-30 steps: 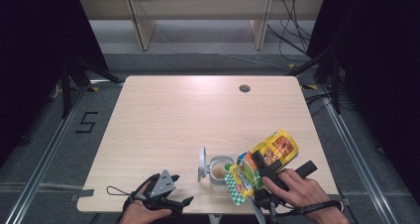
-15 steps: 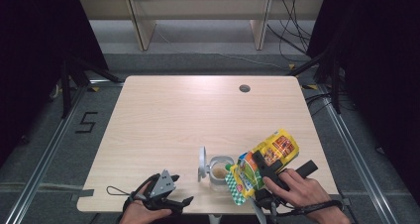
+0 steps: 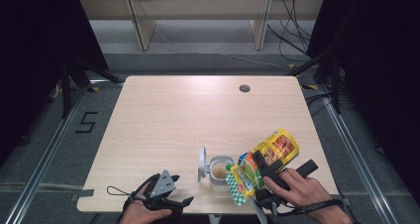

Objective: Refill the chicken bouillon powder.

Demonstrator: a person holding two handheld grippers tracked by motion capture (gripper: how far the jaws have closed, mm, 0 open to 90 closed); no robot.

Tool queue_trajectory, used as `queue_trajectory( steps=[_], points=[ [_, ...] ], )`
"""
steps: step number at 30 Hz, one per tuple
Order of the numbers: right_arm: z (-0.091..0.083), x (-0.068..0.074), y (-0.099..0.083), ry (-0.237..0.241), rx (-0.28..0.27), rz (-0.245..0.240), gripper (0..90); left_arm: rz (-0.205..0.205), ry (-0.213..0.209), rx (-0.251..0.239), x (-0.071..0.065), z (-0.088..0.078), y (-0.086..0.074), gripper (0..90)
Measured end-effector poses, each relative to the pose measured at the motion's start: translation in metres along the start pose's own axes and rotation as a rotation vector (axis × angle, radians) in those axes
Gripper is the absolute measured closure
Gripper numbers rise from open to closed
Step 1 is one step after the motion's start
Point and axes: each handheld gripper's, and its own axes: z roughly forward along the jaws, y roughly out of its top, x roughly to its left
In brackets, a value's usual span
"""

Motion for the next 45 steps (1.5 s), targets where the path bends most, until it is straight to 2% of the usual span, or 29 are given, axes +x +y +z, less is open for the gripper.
queue_trajectory(
  steps=[2,3,5,6,7,8,13,14,15,29,30,31,43,44,45],
  points=[
    [-0.0003,0.0002,0.0004,0.0,-0.001,-0.001,59.2,0.002,-0.001,0.003,0.0003,-0.0005,0.0003,18.3],
    [-0.0001,-0.0006,0.0005,0.024,-0.003,-0.001,59.2,0.002,0.001,0.009,0.0004,-0.001,0.0005,18.3],
    [-0.0001,-0.0007,0.0006,0.022,-0.006,-0.004,59.2,-0.004,-0.001,0.004,-0.0003,-0.0008,0.0004,18.3],
    [-0.0004,-0.0001,0.0006,0.0,-0.004,-0.005,59.2,-0.002,-0.002,0.003,-0.0002,-0.0006,0.0005,18.3],
    [-0.0002,-0.001,0.0004,0.021,-0.005,-0.007,59.2,-0.005,-0.001,0.004,-0.0002,-0.0005,0.0004,18.2],
    [-0.0004,-0.0004,0.0002,-0.002,-0.004,-0.01,59.2,-0.006,-0.002,-0.004,-0.0002,0.0,0.0001,18.2],
    [-0.0006,-0.0019,-0.0003,-0.004,-0.003,-0.011,59.2,0.006,0.003,0.012,0.0009,-0.0014,0.0007,18.2],
    [-0.0004,-0.0026,-0.0003,0.012,-0.005,-0.011,59.2,0.005,0.003,0.011,0.0009,-0.0014,0.0007,18.1],
    [-0.0007,-0.0024,-0.0003,-0.003,-0.004,-0.011,59.2,0.006,0.004,0.012,0.0009,-0.0014,0.0007,18.1],
    [-0.0007,-0.0033,-0.0002,-0.005,-0.008,-0.012,59.3,0.008,0.001,0.015,0.0011,-0.0014,0.0008,18.1],
    [-0.0008,-0.0041,-0.0003,0.01,-0.011,-0.01,59.3,0.009,0.002,0.01,0.0012,-0.001,0.0006,18.1],
    [-0.0011,-0.0038,-0.0004,-0.006,-0.009,-0.01,59.3,0.009,0.002,0.016,0.0013,-0.0012,0.0008,18.1],
    [-0.0013,-0.003,-0.0007,-0.009,-0.011,-0.006,59.3,0.008,0.002,0.016,0.0012,-0.0012,0.0008,18.1],
    [-0.0011,-0.0039,-0.0007,0.014,-0.012,-0.008,59.3,-0.003,-0.008,0.001,-0.0003,-0.0013,0.0007,18.1],
    [-0.0012,-0.004,-0.0007,0.015,-0.011,-0.009,59.3,0.01,-0.007,-0.007,0.0005,-0.0008,0.0008,18.1]
  ],
)
